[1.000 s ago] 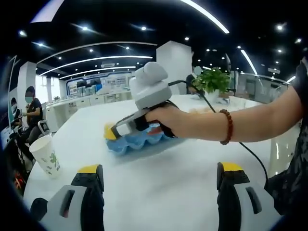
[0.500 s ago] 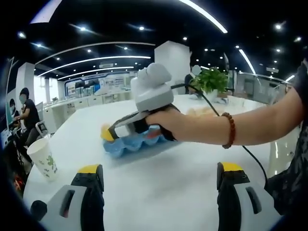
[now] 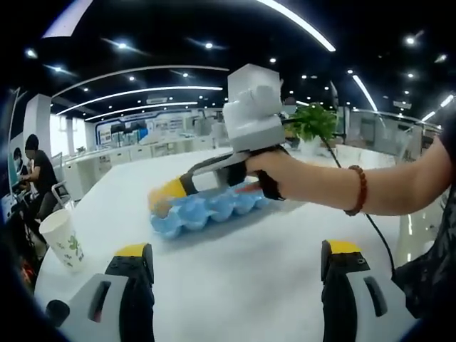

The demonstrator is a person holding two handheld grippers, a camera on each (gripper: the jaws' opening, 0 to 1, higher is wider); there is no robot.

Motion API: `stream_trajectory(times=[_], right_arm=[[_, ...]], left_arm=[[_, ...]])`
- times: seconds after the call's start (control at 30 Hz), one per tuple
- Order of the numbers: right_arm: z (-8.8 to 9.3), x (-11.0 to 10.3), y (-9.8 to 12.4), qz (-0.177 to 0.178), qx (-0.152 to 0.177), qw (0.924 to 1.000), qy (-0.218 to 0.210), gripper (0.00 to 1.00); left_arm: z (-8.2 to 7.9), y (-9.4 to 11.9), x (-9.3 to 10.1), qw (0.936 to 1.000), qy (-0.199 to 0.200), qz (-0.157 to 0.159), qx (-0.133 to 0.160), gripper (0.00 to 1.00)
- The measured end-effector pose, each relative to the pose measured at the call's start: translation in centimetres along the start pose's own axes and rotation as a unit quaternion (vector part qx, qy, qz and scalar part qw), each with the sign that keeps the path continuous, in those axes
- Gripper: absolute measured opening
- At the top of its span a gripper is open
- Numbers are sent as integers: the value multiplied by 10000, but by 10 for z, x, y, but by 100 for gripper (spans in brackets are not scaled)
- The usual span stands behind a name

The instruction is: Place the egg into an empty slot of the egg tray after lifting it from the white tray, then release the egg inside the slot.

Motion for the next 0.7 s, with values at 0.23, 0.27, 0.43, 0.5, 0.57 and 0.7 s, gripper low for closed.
stream_trajectory(times=[0.23, 0.27, 0.43, 0.5, 0.57, 0.7], right_arm=[[4, 25, 21, 309, 26, 9995, -21, 60], [4, 28, 24, 328, 36, 9994, -39, 60], [2, 52, 42, 621, 102, 9978, -218, 59], [2, 62, 50, 716, 137, 9970, -249, 59], [3, 71, 58, 843, 183, 9958, -293, 59], [2, 82, 71, 959, 234, 9947, -289, 58]], left_arm=[[-4, -1, 2, 10000, 12, -41, 51, 100], [-5, -2, 2, 10000, 9, -44, 48, 100], [-6, -2, 5, 10000, 7, -20, 18, 100], [-7, -2, 5, 10000, 20, -19, 39, 100], [-8, -2, 6, 10000, 15, -42, 62, 100], [-8, -3, 7, 10000, 10, -56, 47, 100]])
Point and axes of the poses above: the point that each gripper's makers call its tool centre point, and the gripper's own axes: y roughly backward along the fingers, x roughly to its right, z roughly out of its underside, the point moved 4 cm from there along y, roughly backward along the fingers, and after that the axes turned 15 degrees about -y, right-handed, at the moved point
